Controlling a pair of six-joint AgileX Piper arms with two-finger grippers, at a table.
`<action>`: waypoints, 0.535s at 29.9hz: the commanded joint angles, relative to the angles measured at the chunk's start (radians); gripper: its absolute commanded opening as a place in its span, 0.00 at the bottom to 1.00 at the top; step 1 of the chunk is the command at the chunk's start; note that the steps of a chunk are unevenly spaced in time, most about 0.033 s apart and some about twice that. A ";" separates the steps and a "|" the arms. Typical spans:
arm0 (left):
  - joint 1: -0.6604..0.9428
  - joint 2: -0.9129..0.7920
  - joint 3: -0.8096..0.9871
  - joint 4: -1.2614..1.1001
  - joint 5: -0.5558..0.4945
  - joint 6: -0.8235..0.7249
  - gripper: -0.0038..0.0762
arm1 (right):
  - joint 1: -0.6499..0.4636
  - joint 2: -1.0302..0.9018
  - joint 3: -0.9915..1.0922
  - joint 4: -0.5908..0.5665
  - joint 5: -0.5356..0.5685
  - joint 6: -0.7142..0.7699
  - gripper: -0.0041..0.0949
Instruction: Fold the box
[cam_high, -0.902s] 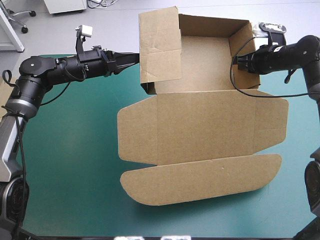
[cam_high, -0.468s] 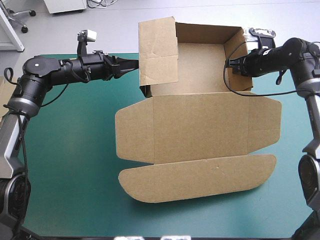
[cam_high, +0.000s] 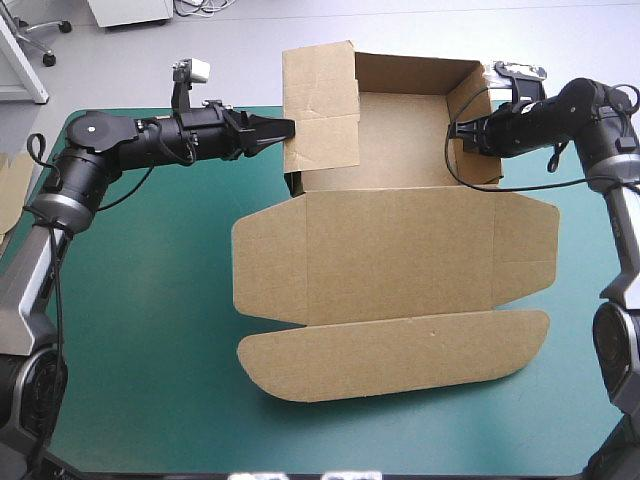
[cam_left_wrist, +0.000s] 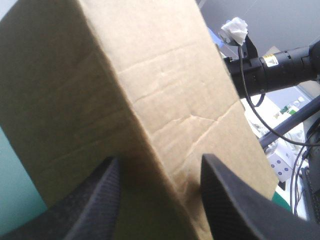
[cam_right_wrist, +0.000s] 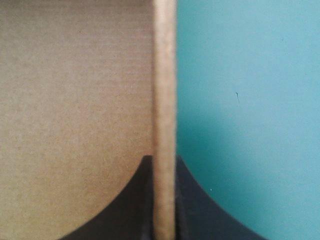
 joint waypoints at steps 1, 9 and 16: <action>-0.024 -0.044 -0.034 -0.054 -0.039 0.006 0.50 | 0.000 -0.054 -0.028 0.049 -0.040 0.007 0.02; -0.030 -0.044 -0.147 0.071 -0.032 -0.063 0.50 | 0.000 -0.054 -0.028 0.049 -0.033 0.009 0.02; -0.040 -0.044 -0.182 0.094 -0.004 -0.076 0.50 | 0.000 -0.054 -0.028 0.049 -0.033 0.014 0.02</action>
